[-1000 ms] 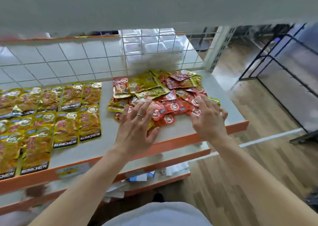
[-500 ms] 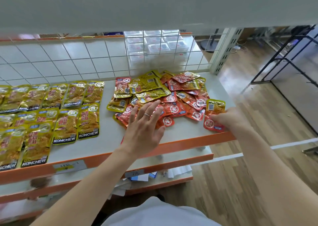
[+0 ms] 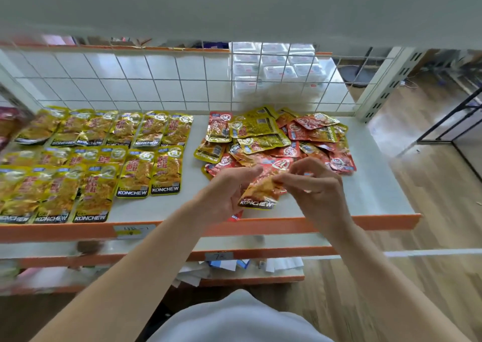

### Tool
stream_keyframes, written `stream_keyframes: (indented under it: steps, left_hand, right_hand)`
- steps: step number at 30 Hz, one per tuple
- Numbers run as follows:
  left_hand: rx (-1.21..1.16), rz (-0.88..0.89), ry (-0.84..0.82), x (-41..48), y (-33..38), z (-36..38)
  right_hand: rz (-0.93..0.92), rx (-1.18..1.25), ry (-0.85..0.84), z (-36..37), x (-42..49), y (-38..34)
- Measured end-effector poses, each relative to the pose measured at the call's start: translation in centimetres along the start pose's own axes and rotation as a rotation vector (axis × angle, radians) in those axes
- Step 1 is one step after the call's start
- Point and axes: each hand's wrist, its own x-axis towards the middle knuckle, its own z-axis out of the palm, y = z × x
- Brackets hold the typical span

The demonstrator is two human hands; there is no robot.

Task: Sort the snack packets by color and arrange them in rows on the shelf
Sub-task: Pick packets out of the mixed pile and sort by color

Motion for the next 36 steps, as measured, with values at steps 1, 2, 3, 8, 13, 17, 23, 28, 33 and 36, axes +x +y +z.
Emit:
stream_keyframes:
  steps: [1, 2, 3, 8, 13, 17, 23, 28, 33, 36]
  left_hand:
    - [0.001, 0.041, 0.006, -0.2, -0.3, -0.7]
    - [-0.013, 0.080, 0.019, -0.4, -0.6, -1.5]
    - [-0.039, 0.106, 0.045, -0.7, -0.8, -2.2]
    - [-0.138, 0.185, 0.262, -2.8, -1.9, -6.1]
    - [-0.153, 0.185, 0.336, -5.1, -2.2, -8.7]
    - [-0.193, 0.180, 0.347, -6.0, -2.4, -9.7]
    - [-0.231, 0.180, 0.339, -6.4, -2.6, -9.7]
    - [-0.204, 0.194, 0.350, -6.8, -2.2, -9.6]
    - [-0.103, 0.210, 0.389, -6.5, -1.3, -9.4]
    - [0.004, 0.248, 0.395, -6.1, -0.8, -8.7]
  right_hand:
    - [-0.025, 0.001, -0.025, 0.6, 0.2, -0.2]
    - [-0.022, 0.012, -0.058, 1.0, 0.5, -0.4]
    - [-0.003, 0.011, -0.092, 1.4, 0.8, -0.5]
    - [0.041, -0.259, -0.202, 3.4, 4.4, 3.0]
    - [-0.003, -0.585, -0.487, 4.1, 8.4, 5.8]
    - [-0.029, -0.689, -0.610, 4.0, 10.0, 6.6]
    - [0.083, -0.726, -0.641, 4.6, 10.2, 7.0]
    - [-0.047, -0.716, -0.398, 4.0, 8.8, 7.0]
    - [0.031, -0.520, -0.004, 2.0, 7.5, 5.5]
    - [0.250, -0.244, 0.127, 1.5, 6.7, 3.3]
